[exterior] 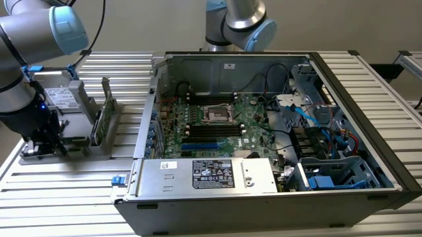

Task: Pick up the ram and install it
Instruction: 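Pick up the ram and move it above insertion slot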

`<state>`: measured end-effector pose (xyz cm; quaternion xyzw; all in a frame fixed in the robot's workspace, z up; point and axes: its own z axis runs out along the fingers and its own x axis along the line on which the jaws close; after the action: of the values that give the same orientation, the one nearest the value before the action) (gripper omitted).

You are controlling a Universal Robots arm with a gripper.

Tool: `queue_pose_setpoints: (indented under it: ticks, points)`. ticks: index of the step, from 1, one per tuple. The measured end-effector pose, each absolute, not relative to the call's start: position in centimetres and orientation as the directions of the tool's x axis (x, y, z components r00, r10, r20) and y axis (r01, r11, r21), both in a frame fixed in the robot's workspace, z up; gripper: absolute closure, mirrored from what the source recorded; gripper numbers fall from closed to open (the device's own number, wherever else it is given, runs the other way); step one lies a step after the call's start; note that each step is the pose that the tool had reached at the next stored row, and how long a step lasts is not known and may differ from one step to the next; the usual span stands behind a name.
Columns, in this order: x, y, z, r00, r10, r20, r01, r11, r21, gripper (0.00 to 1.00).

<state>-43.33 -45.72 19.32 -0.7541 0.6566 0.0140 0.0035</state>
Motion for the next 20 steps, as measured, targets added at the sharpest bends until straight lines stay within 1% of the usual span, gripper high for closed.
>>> queue_pose_setpoints:
  ticks: [20]
  points:
    - [-43.0, -45.7, 20.5, 0.137, -0.99, -0.044, -0.99, -0.137, 0.011, 0.86]
